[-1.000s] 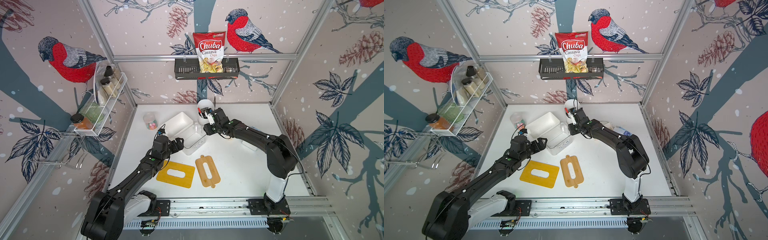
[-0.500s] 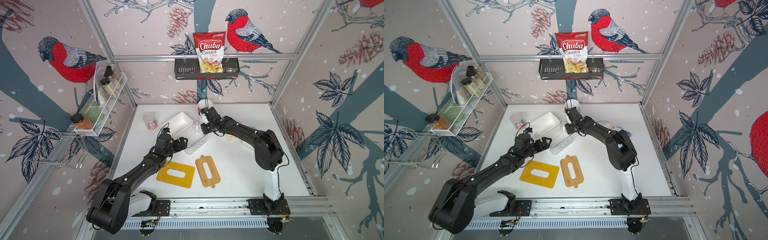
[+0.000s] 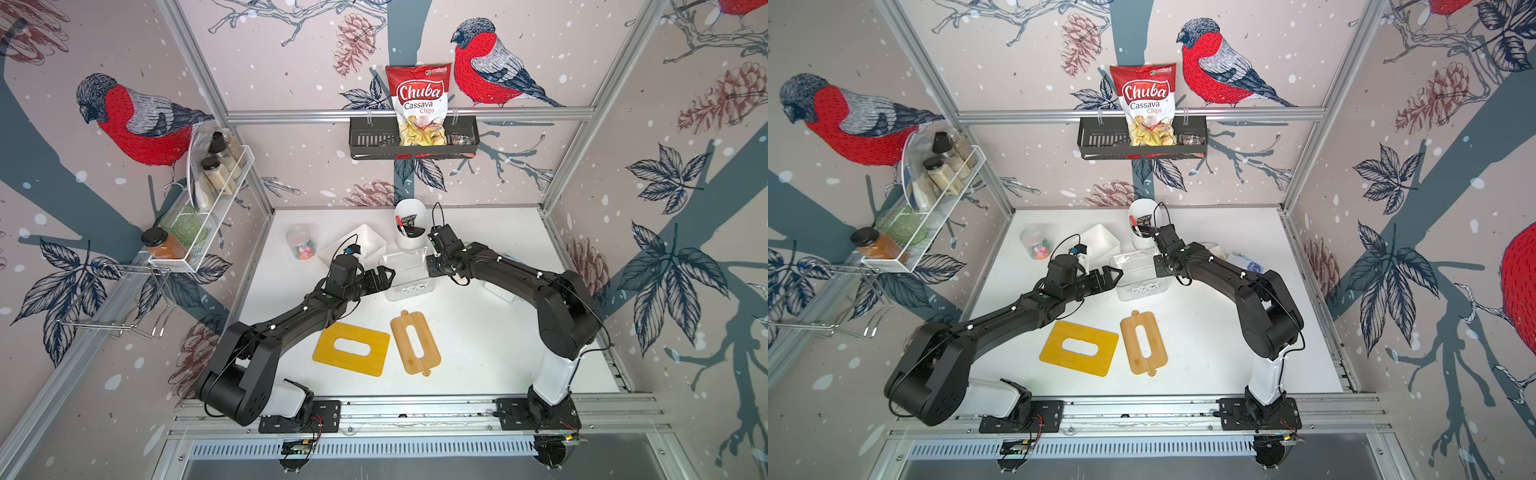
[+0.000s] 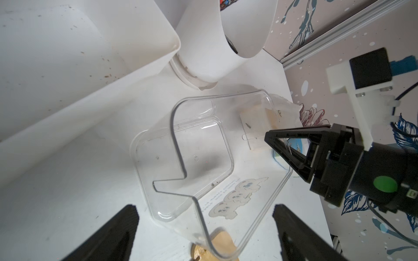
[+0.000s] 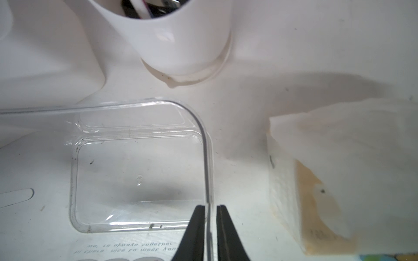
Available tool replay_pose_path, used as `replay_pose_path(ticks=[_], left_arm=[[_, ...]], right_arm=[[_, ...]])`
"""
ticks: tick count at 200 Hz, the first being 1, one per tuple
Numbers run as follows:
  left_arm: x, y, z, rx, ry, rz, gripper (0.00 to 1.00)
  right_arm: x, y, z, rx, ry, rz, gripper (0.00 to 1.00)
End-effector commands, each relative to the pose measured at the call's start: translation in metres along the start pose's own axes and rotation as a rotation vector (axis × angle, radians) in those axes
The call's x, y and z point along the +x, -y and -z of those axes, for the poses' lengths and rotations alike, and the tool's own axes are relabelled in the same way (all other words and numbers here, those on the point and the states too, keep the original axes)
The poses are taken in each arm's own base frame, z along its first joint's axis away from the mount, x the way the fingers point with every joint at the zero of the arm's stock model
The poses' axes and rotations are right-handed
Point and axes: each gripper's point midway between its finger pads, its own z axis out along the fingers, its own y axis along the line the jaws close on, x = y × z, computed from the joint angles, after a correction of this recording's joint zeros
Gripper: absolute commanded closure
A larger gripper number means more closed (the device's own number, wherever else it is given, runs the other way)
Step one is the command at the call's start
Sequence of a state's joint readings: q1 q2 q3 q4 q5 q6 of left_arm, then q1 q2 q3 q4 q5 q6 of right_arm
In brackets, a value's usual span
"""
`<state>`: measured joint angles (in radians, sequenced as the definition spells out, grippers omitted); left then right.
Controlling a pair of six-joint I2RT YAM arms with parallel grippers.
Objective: Put the tissue paper into the tissue box
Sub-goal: Adjust the tissue box at the center of the board, then move the paper towel to the center of the board.
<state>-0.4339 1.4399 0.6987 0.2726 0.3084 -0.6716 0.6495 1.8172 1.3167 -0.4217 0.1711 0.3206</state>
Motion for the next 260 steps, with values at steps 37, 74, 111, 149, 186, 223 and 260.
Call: replay_pose_path(ticks=[37, 74, 111, 149, 186, 223, 260], left_arm=[[-0.012, 0.009, -0.025, 0.030, -0.008, -0.073, 0.04], [-0.022, 0.004, -0.024, -0.023, 0.017, -0.107, 0.04], [-0.029, 0.001, -0.013, -0.068, 0.060, -0.126, 0.04], [-0.037, 0.009, 0.006, -0.055, 0.128, -0.136, 0.04], [-0.042, 0.017, 0.013, -0.031, 0.151, -0.143, 0.04], [-0.041, 0.020, 0.013, -0.021, 0.146, -0.145, 0.04], [-0.041, 0.022, 0.014, -0.025, 0.149, -0.157, 0.04]], right_arm=[[0.001, -0.012, 0.022, -0.115, 0.049, -0.125, 0.68], [-0.002, 0.000, 0.036, -0.140, 0.072, -0.145, 0.56], [-0.007, 0.026, 0.062, -0.197, 0.132, -0.195, 0.44], [0.006, 0.078, 0.075, -0.172, 0.172, -0.287, 0.30], [0.025, 0.104, 0.048, -0.152, 0.132, -0.348, 0.28], [0.039, 0.108, 0.019, -0.149, 0.074, -0.353, 0.29], [0.044, 0.153, 0.013, -0.050, 0.081, -0.428, 0.29]])
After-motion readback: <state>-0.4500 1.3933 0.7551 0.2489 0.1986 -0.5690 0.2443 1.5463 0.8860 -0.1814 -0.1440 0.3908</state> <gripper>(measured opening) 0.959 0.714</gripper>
